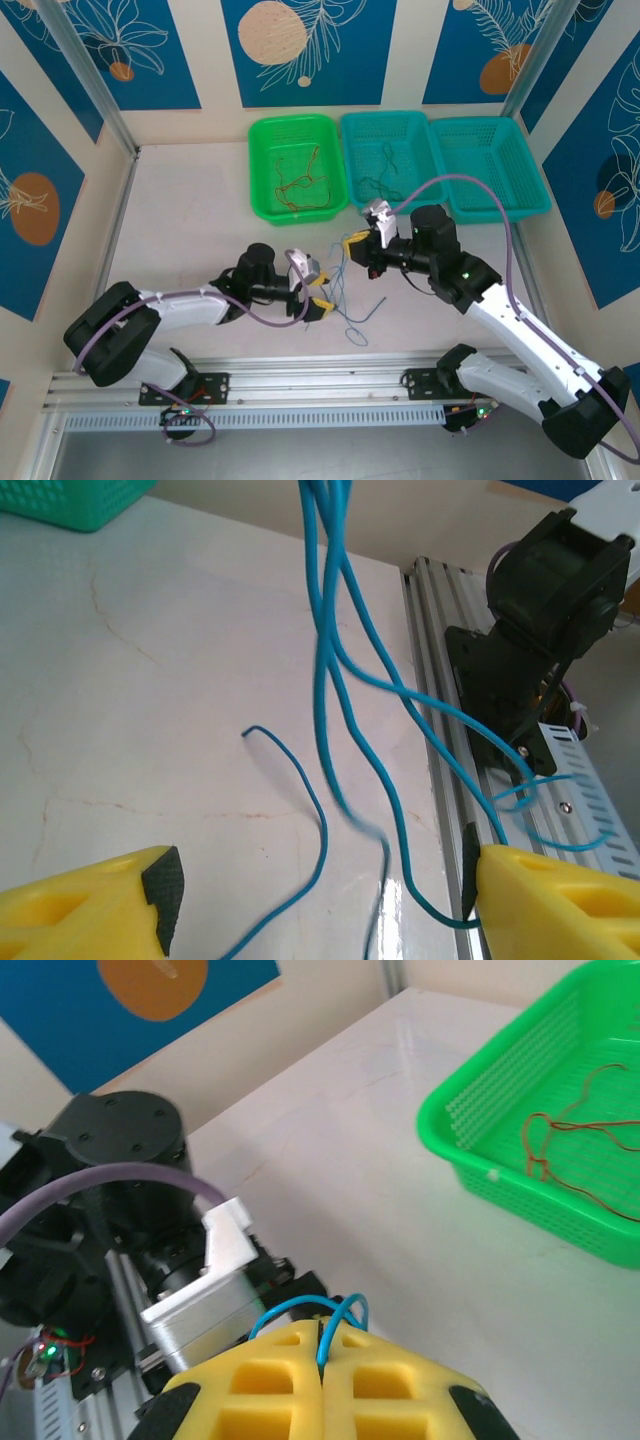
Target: Untangle the cables
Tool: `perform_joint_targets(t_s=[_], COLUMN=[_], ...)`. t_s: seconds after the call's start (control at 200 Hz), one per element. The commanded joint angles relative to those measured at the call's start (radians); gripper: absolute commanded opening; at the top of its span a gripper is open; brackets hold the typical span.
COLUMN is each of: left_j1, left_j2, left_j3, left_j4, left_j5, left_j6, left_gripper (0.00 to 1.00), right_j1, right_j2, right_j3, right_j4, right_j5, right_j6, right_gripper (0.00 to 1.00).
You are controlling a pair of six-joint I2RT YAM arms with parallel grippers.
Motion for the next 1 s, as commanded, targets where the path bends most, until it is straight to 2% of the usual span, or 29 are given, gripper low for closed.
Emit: perform_joint_targets(t_s=[0.0, 0.225, 0.325, 0.44, 0.68, 0.905, 0.995], left_j1=[-0.012, -0.013, -0.012, -0.013, -0.008, 0.001, 0.002], left_j2=[-0.011, -0.001, -0.023, -0.132, -0.389, -0.450, -0.425], left_j3=[-0.031, -0.025, -0.072, -0.120, -0.095, -0.117, -0.123], left_j4=[0.037, 0.039, 0.161, 0.241, 0.002, 0.025, 0.068], left_j5=[0.008, 0.020, -0.011, -0.165, -0.571, -0.594, -0.518], left_j6=[-0.003, 0.003, -0.044, -0.088, -0.137, -0.239, -0.248], left_gripper=[0.76, 0.74, 0.76, 0.83, 0.86, 0.85, 0.80], right_j1=[-0.035, -0.083, -0.113, -0.150, -0.225, -0.252, -0.255], right_j2=[-0.022, -0.034, -0.039, -0.026, 0.000, 0.029, 0.051], right_j3=[-0.027, -0.040, -0.047, -0.043, -0.066, -0.077, -0.070], right_j4=[0.045, 0.025, 0.010, -0.037, -0.075, -0.029, -0.019], right_j5=[0.027, 0.087, 0.127, 0.175, 0.239, 0.102, 0.065], right_j6=[0.058, 0.118, 0.151, 0.191, 0.287, 0.341, 0.367], right_gripper=[0.00, 0.00, 0.00, 0.00, 0.00, 0.00, 0.00])
